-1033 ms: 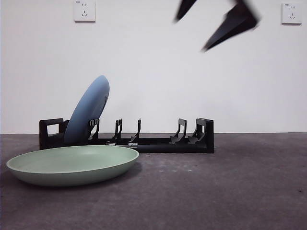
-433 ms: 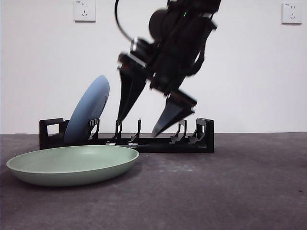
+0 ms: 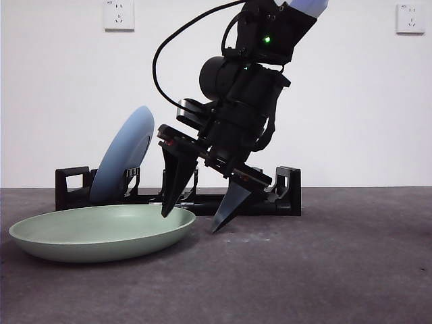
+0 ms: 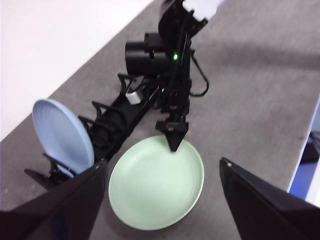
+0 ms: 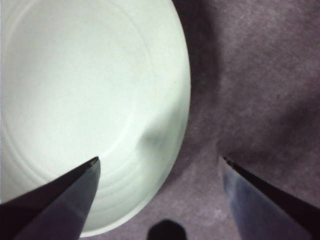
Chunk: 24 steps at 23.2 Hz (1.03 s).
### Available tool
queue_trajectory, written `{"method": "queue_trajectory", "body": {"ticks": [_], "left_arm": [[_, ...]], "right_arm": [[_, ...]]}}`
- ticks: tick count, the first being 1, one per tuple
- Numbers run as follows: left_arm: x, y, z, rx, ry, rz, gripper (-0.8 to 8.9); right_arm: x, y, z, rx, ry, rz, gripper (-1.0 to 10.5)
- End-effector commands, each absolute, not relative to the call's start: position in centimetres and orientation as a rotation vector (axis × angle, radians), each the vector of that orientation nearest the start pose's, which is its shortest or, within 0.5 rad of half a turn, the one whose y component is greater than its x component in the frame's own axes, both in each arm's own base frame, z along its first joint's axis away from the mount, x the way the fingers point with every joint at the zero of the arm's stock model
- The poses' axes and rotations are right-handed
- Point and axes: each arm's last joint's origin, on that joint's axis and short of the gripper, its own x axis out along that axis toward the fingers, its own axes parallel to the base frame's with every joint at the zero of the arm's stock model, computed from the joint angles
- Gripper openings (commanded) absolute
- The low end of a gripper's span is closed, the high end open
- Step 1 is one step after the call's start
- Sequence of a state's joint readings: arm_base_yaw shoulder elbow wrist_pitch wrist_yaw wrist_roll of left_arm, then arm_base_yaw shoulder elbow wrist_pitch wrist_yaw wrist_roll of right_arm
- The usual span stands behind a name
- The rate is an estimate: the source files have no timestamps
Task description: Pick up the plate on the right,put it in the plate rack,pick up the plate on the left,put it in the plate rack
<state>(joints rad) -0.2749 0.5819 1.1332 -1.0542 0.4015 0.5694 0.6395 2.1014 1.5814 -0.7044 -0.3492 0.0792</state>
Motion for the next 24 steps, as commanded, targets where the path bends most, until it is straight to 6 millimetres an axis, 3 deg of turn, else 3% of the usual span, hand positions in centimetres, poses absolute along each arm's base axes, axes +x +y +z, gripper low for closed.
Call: {"method": "queue_trajectory", "body": {"ticks": [1, 4, 13, 16, 22, 24], "left_arm": [[6.4, -3.2, 38.0, 0.554, 0.345, -0.788, 3.82], [7.4, -3.8, 37.6, 0.613, 0.384, -0.807, 3.82], [10.3, -7.2, 36.2, 0.785, 0.511, -0.898, 3.82], [10.9, -8.4, 35.6, 0.822, 0.541, -0.947, 3.82], [11.3, -10.5, 34.6, 0.905, 0.578, -1.054, 3.82], [11.2, -11.3, 34.3, 0.956, 0.582, -1.064, 3.82]], "right_arm": [[33.7, 26.6, 16.0, -0.114, 1.317, 0.796, 3.2], [33.7, 26.8, 16.0, -0.107, 1.307, 0.798, 2.2], [33.5, 27.1, 16.0, -0.084, 1.315, 0.781, 1.0], [33.6, 27.1, 16.0, -0.085, 1.31, 0.78, -0.2], [33.7, 27.0, 16.3, -0.067, 1.298, 0.779, -0.2], [33.7, 26.2, 17.4, -0.05, 1.311, 0.776, -0.2]]}}
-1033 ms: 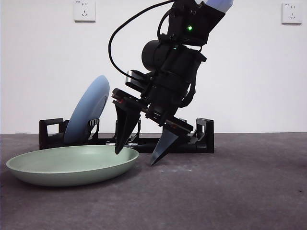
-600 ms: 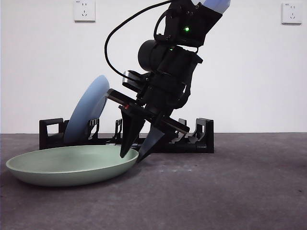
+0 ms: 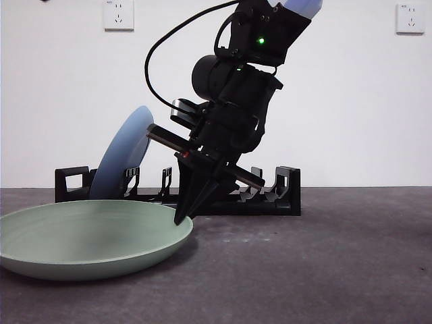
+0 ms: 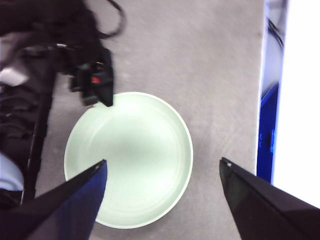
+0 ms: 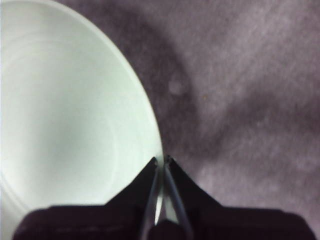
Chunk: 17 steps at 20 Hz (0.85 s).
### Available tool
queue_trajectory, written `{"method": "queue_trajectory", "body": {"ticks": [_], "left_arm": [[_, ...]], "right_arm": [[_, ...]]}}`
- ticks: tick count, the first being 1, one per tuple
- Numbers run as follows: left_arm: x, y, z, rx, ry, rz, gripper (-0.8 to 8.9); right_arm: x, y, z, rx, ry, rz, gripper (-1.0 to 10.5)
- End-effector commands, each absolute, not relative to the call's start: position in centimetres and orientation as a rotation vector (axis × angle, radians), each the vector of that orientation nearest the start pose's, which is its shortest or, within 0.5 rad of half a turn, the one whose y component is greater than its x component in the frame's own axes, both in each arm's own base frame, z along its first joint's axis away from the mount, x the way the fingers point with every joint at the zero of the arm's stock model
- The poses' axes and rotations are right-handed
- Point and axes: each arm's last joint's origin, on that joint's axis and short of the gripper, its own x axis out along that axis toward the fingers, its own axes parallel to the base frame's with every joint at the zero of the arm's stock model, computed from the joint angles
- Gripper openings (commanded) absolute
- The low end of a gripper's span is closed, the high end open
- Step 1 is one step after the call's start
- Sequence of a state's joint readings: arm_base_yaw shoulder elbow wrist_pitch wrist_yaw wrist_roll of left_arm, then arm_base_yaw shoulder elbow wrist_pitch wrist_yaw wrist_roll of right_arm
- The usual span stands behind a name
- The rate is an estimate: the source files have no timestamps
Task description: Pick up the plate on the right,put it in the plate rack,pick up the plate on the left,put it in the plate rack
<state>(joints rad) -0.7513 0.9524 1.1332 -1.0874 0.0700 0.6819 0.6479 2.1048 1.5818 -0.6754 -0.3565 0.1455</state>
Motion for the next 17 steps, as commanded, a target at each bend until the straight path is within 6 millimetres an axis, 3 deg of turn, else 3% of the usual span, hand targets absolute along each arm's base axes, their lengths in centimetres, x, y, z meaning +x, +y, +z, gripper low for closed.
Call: {"method": "queue_trajectory", "body": {"ticks": [1, 6, 10, 13, 17], "left_arm": [[11.1, -11.6, 34.3, 0.978, 0.575, -1.079, 3.82], [9.8, -13.2, 34.1, 1.101, 0.504, -1.179, 3.82], [9.6, -14.8, 33.6, 1.307, 0.427, -1.143, 3.82], [10.1, -16.4, 33.3, 1.423, 0.361, -1.074, 3.82], [10.9, -17.8, 32.6, 1.478, 0.343, -1.069, 3.82]], "right_arm": [[33.6, 25.6, 18.3, -0.054, 1.309, 0.773, -0.2], [32.9, 21.5, 24.6, -0.014, 1.245, 0.738, -0.2], [31.0, 17.9, 28.9, 0.013, 1.235, 0.732, -0.2], [29.6, 16.6, 30.9, 0.036, 1.238, 0.751, -0.2], [28.7, 16.3, 32.1, 0.07, 1.225, 0.805, -0.2]]}}
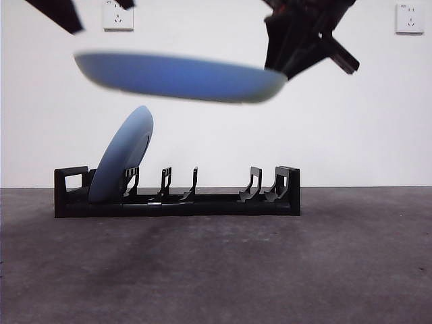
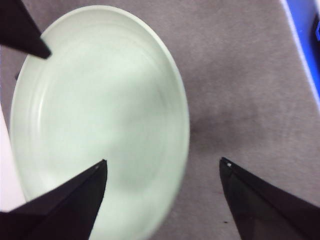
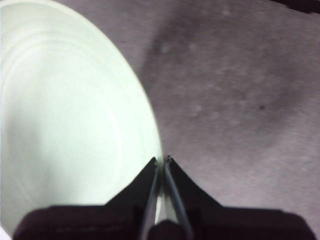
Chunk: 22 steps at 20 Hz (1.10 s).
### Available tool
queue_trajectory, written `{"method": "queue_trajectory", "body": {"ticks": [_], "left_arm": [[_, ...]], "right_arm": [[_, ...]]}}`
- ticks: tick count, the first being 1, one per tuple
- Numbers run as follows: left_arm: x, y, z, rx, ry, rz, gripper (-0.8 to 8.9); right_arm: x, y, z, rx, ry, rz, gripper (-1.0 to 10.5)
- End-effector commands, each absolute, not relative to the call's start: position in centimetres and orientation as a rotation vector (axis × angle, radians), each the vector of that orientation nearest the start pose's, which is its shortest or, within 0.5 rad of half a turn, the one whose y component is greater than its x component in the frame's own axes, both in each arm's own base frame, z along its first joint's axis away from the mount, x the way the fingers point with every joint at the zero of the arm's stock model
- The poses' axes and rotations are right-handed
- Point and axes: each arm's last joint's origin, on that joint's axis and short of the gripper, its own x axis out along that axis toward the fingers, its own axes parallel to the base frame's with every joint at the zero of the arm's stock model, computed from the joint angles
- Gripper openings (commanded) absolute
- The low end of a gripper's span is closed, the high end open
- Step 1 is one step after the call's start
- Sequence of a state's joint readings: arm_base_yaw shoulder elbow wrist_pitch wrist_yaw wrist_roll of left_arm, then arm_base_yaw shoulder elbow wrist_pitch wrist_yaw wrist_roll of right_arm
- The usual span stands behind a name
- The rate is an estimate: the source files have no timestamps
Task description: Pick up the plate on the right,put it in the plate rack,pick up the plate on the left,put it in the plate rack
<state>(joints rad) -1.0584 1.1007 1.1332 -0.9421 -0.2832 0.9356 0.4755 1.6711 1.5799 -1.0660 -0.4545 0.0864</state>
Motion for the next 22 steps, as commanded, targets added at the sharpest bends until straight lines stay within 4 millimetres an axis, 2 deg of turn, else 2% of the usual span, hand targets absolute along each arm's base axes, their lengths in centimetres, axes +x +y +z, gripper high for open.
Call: {"method": "queue_trajectory", "body": {"ticks": [1, 7, 8, 11, 13, 22], "left_arm": [[11.05, -18.1, 32.38, 1.487, 0.353, -1.073, 3.82], [11.67, -18.94, 31.59, 1.535, 0.386, -1.038, 3.71], [11.68, -18.98, 31.59, 1.53, 0.385, -1.037, 3.44], [11.68, -18.98, 31.59, 1.514, 0.393, -1.031, 0.96], [11.65, -18.93, 31.55, 1.517, 0.399, -1.033, 0.14], [11.36, -19.04, 31.52, 1.49, 0.412, -1.037, -0.06]], "right_arm": [[28.47, 16.25, 32.31, 0.076, 1.223, 0.814, -0.2], [27.76, 15.88, 32.9, 0.077, 1.232, 0.813, -0.2], [27.7, 15.84, 32.93, 0.077, 1.235, 0.812, -0.2], [27.56, 15.77, 32.97, 0.076, 1.242, 0.81, -0.2], [27.56, 15.78, 32.97, 0.076, 1.242, 0.81, -0.2], [27.58, 15.76, 32.98, 0.076, 1.241, 0.809, -0.1]]}}
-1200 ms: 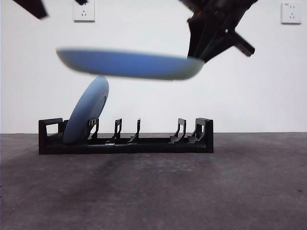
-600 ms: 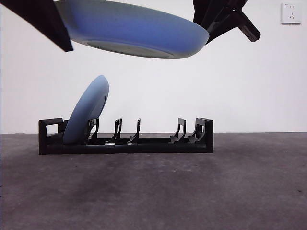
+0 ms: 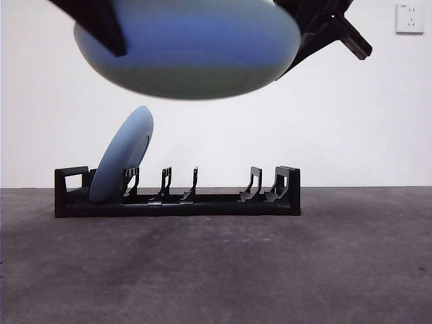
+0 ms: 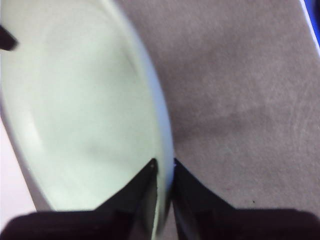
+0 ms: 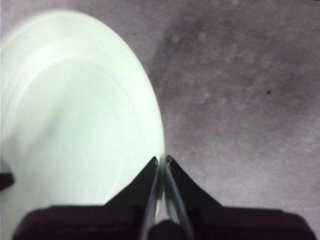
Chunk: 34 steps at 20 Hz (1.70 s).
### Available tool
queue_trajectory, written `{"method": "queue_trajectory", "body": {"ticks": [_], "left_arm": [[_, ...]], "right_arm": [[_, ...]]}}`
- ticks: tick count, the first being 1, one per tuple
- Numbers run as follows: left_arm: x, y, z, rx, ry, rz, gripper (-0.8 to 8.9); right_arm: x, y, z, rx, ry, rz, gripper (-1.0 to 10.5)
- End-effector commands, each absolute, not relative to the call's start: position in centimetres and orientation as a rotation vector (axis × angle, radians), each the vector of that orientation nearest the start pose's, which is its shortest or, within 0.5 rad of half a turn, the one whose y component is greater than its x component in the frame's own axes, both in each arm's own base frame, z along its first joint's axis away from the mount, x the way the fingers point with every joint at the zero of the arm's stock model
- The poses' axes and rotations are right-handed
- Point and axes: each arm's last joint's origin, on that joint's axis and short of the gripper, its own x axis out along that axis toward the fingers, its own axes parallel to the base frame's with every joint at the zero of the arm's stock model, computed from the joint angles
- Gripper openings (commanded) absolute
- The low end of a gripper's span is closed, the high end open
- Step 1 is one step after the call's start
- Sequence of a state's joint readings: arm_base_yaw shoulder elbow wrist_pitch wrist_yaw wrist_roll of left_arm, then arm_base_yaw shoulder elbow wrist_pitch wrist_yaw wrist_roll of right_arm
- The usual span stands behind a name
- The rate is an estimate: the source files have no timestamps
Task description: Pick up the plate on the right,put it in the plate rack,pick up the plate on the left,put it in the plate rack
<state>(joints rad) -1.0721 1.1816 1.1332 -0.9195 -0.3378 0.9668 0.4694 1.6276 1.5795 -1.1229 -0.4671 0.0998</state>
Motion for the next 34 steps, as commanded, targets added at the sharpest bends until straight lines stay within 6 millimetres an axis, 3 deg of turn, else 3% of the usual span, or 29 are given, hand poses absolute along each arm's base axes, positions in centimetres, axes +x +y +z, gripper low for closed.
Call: {"method": "queue_trajectory", "body": {"ticks": [1, 11, 15, 17, 24, 29, 34], "left_arm": [[11.3, -19.1, 31.5, 1.491, 0.409, -1.04, -0.06], [10.9, -19.3, 31.5, 1.448, 0.405, -1.1, -0.06], [10.8, -19.4, 31.5, 1.418, 0.41, -1.128, -0.06], [10.8, -19.4, 31.5, 1.407, 0.411, -1.141, -0.06], [11.1, -19.7, 31.6, 1.236, 0.424, -1.203, -0.06], [15.4, -20.0, 33.2, 0.725, 0.36, -1.137, -0.06], [21.7, -18.8, 35.1, 0.21, 0.235, -0.94, -0.06]], "right_arm": [[27.6, 15.7, 33.0, 0.073, 1.241, 0.806, -0.1], [27.6, 15.7, 33.0, 0.059, 1.23, 0.789, 0.1], [27.9, 15.2, 33.5, 0.067, 1.19, 0.786, 2.8], [27.9, 14.9, 34.1, 0.072, 1.166, 0.782, 3.5], [27.2, 12.4, 38.5, 0.072, 0.975, 0.736, 3.5], [22.1, 8.5, 44.5, 0.01, 0.662, 0.495, 3.5], [16.3, 6.3, 47.2, -0.008, 0.541, 0.462, 3.5]]}}
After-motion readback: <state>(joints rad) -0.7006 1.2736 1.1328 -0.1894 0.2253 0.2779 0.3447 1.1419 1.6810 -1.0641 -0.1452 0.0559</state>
